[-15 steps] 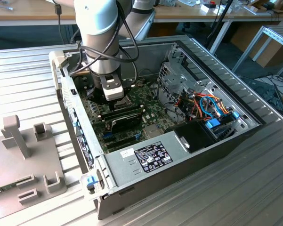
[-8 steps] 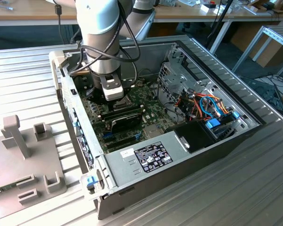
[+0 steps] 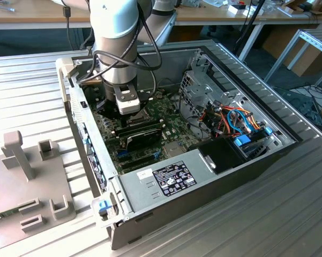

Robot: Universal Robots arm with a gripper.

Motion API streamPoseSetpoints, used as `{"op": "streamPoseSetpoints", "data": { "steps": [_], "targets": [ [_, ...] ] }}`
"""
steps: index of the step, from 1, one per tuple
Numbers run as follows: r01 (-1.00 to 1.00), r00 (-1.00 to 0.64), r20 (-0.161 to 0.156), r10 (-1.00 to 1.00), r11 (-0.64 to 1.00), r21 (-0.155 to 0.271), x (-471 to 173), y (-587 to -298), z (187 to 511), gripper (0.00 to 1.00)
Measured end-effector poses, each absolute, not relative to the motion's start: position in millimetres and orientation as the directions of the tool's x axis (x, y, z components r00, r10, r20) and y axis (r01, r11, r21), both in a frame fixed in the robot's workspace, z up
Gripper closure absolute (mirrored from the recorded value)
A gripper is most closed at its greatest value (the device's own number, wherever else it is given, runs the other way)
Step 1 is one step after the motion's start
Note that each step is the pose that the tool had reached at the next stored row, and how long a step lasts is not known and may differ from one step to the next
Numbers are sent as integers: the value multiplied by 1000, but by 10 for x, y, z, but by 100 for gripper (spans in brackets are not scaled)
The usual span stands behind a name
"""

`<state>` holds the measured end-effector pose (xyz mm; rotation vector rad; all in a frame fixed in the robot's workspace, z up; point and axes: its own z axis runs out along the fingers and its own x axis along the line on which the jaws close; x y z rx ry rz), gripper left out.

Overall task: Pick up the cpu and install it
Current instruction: 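Install the second cpu locking lever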

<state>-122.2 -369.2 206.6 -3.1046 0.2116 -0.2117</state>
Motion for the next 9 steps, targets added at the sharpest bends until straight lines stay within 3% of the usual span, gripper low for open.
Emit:
{"op": "streamPoseSetpoints", "data": {
  "steps": [2,3,9],
  "targets": [
    [-134,982,128,-137,-991,-31,-1222,-3692,2066,89],
    [-135,986,98,-137,-991,-27,-1223,-3692,2061,89],
    [-135,986,95,-138,-990,-39,-1222,-3692,2036,89]
  ]
}}
